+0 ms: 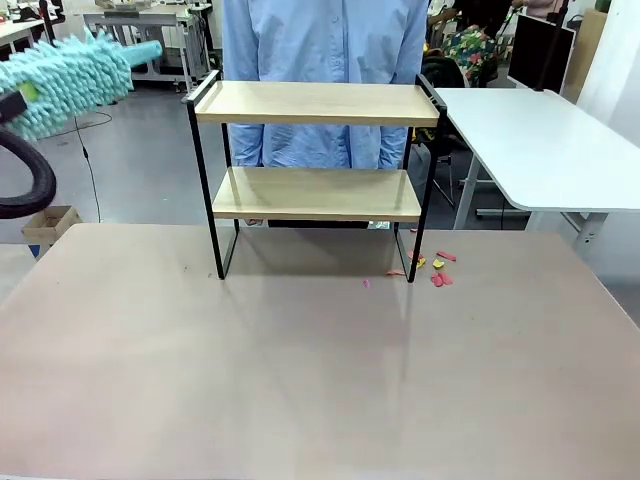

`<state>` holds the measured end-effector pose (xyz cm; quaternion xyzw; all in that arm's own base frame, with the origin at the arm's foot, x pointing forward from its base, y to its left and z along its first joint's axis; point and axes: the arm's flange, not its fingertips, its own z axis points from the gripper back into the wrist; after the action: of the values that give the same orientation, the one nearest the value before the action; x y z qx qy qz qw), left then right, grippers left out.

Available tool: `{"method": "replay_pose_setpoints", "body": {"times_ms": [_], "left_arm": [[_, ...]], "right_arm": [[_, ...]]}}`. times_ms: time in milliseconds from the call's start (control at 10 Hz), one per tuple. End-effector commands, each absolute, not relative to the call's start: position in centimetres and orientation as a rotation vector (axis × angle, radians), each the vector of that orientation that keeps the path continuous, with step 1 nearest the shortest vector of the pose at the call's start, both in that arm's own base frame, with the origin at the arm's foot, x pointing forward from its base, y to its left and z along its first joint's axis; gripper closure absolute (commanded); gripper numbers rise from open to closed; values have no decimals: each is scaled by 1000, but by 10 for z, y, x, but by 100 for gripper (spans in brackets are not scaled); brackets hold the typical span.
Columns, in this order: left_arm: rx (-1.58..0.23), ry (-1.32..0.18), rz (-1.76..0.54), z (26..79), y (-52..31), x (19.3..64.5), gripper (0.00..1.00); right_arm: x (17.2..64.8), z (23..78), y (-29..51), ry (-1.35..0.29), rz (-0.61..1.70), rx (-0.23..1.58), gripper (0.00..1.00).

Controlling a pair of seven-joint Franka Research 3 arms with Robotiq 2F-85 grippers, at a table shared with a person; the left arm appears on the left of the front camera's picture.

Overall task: Clean the shelf.
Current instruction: Hand the Duster back to the human.

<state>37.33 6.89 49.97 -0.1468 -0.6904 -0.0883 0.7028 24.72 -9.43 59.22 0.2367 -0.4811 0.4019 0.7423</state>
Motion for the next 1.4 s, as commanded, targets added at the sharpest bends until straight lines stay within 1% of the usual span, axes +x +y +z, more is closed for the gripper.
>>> {"method": "replay_pose_setpoints", "body": {"times_ms": [0, 200, 300, 400, 1300], "left_arm": [[-318, -1486, -152, 450, 61, 366, 82], [-340, -1437, -140, 420, 48, 362, 82], [-316, -1480, -156, 418, 42, 358, 82], [-353, -1415, -147, 440, 60, 393, 82], [-353, -1415, -147, 440, 60, 393, 82]], "right_arm": [[247, 593, -95, -1059, 890, 515, 0], [247, 593, -95, -1059, 890, 515, 0], [247, 593, -95, -1059, 890, 515, 0], [247, 593, -95, -1059, 890, 515, 0], [247, 593, -95, -1059, 890, 515, 0]]}}
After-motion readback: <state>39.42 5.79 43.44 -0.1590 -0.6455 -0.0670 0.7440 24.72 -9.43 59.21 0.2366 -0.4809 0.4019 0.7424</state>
